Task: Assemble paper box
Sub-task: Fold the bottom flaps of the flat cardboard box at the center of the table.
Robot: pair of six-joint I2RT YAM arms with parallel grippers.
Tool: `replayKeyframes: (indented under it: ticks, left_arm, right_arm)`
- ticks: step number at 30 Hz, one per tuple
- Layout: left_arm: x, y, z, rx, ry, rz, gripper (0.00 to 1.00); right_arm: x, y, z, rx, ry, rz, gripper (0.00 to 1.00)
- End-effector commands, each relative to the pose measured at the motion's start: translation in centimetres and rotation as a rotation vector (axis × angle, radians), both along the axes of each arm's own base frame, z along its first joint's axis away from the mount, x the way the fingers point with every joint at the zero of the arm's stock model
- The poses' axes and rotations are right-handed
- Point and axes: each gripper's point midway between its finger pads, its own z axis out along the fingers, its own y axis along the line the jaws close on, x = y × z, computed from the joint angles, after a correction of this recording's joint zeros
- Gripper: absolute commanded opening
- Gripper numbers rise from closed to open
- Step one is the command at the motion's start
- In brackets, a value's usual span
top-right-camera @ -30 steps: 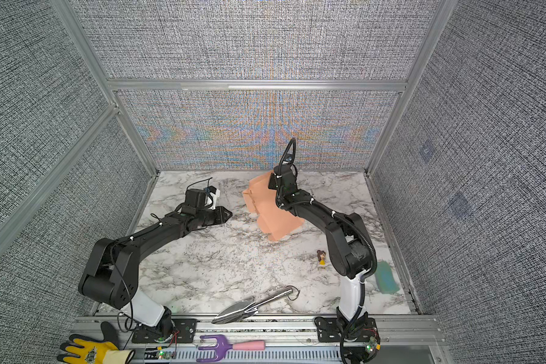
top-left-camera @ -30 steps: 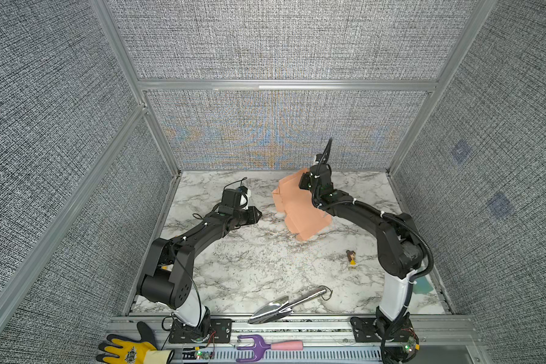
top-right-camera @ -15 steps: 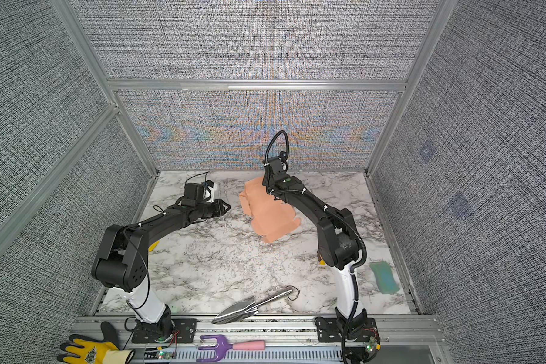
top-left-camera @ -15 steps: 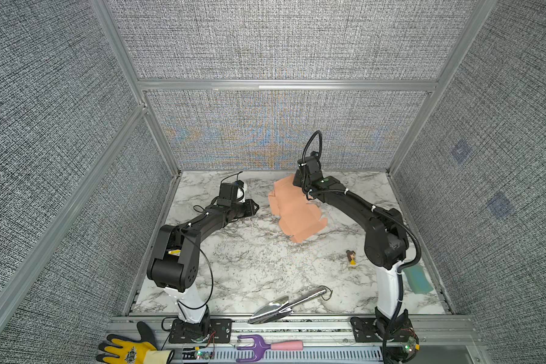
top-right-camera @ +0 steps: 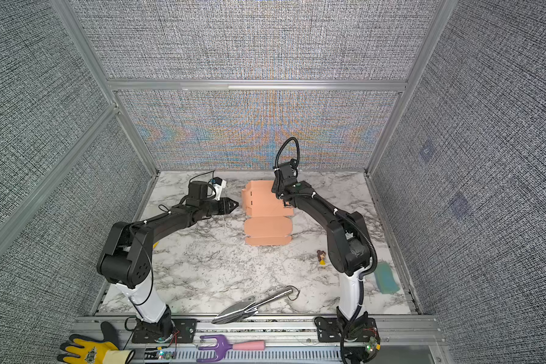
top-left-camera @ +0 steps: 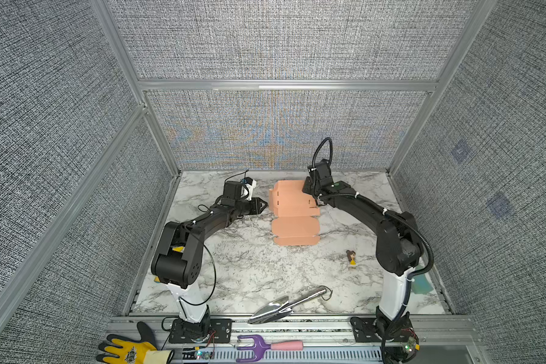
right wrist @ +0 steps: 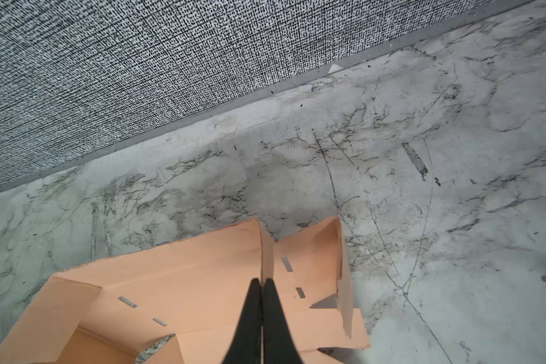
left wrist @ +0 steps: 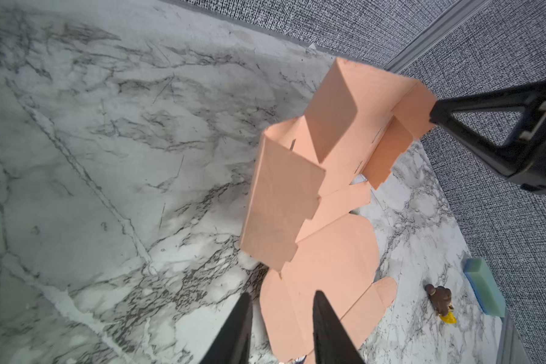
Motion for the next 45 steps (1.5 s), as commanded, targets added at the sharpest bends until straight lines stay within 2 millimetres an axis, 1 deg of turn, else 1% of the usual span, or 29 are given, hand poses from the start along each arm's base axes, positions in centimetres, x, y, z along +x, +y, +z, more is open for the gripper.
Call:
replayKeyframes:
  ticks: [1,7,11,15,18,20,24,30,34,39,41,45]
  left_arm:
    - [0.7,-0.5,0.8,0.001,-0.039,-0.033,0.35]
    - [1.1,-0.6,0.3,0.006,-0.02,-0.025,0.35]
    - [1.0,-0.9,-0.3,0.024,-0.013,-0.029,0.35]
    - [0.8,-1.6,-0.7,0.057,-0.023,-0.062,0.35]
    - [0.7,-2.2,-1.0,0.084,-0.043,-0.091,0.35]
    - [0.9,-2.2,-1.6,0.112,-0.04,-0.096,0.35]
    - [1.3,-1.7,-2.2,0.161,-0.041,-0.078,0.35]
    - [0.7,-0.8,-1.6,0.174,-0.058,-0.055,0.35]
    - [0.9,1.2,-2.7,0.186,-0.025,0.002,0.35]
    - [1.7,4.0,-3.6,0.138,0.011,0.088,0.34]
    - [2.2,4.0,-4.0,0.144,0.021,0.084,0.34]
    - [3.3,3.5,-4.5,0.137,0.035,0.067,0.34]
  right_arm:
    - [-0.5,0.1,0.0,0.041,0.005,-0.013,0.0]
    - [-2.5,-1.0,-0.2,0.102,0.0,-0.076,0.0]
    - [-3.8,-1.5,-0.1,0.097,-0.015,-0.102,0.0]
    - [-4.8,-1.2,-0.5,0.099,-0.007,-0.089,0.0]
    - [-5.1,-1.0,-0.3,0.102,-0.016,-0.079,0.0]
    - [-5.2,-0.9,0.0,0.103,-0.021,-0.071,0.0]
    - [-5.2,-0.6,0.4,0.102,-0.031,-0.054,0.0]
    - [-5.1,-0.5,0.5,0.092,-0.039,-0.038,0.0]
    - [-5.1,-0.4,0.6,0.093,-0.046,-0.028,0.0]
    - [-5.2,-0.2,0.8,0.094,-0.054,-0.01,0.0]
    - [-5.3,-0.1,0.8,0.095,-0.057,-0.003,0.0]
    - [-5.7,0.0,0.8,0.094,-0.08,0.014,0.0]
